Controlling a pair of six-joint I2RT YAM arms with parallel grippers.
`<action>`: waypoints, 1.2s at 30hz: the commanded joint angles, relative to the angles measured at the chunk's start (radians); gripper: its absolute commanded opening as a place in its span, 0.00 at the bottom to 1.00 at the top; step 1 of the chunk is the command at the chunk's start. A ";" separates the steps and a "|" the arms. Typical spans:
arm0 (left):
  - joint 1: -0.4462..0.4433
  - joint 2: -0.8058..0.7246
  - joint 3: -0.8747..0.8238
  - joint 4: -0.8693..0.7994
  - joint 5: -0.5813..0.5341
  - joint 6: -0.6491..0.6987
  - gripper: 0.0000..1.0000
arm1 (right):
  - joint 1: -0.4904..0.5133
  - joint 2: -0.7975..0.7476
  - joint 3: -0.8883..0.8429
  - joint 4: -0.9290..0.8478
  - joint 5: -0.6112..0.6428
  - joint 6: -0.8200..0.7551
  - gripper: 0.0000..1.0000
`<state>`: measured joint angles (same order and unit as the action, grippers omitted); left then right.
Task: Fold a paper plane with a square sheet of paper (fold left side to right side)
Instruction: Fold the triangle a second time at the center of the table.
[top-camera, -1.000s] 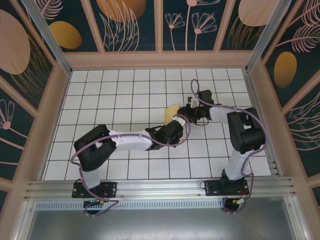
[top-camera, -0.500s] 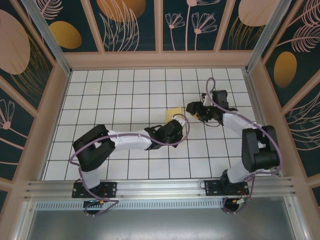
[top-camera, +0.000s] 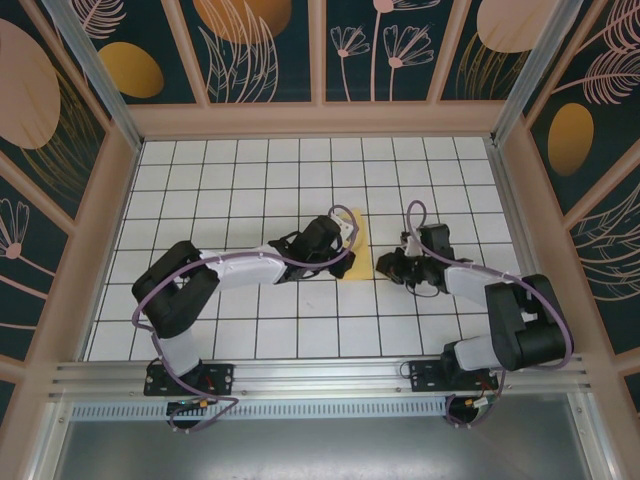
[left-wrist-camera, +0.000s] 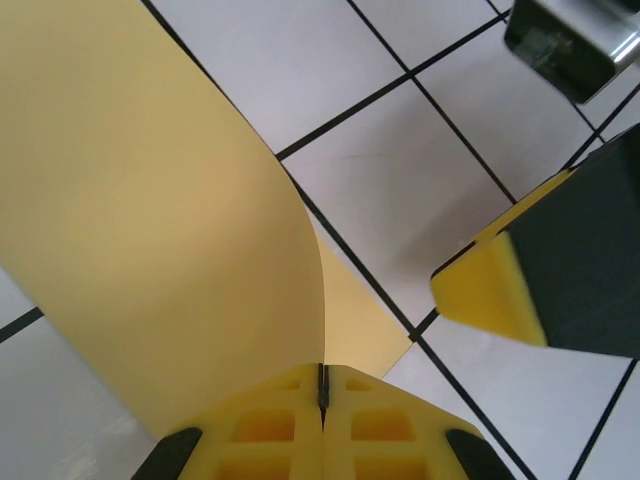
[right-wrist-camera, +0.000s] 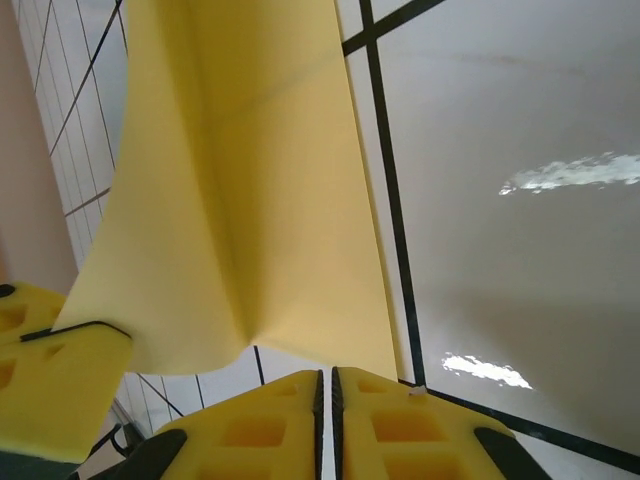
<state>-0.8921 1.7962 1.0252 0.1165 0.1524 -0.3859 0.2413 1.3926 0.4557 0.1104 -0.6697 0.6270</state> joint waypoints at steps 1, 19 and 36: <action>0.015 0.009 -0.012 0.049 0.079 0.009 0.00 | 0.020 0.030 -0.001 0.105 0.009 0.025 0.13; 0.046 0.005 -0.044 0.042 0.099 0.046 0.00 | 0.095 0.231 0.113 -0.038 0.112 -0.025 0.11; 0.118 0.055 -0.005 -0.026 0.118 0.159 0.00 | 0.106 0.271 0.128 -0.084 0.134 -0.054 0.11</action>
<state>-0.7750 1.8248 0.9947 0.1177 0.2619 -0.2619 0.3313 1.6196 0.5880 0.0956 -0.6029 0.6067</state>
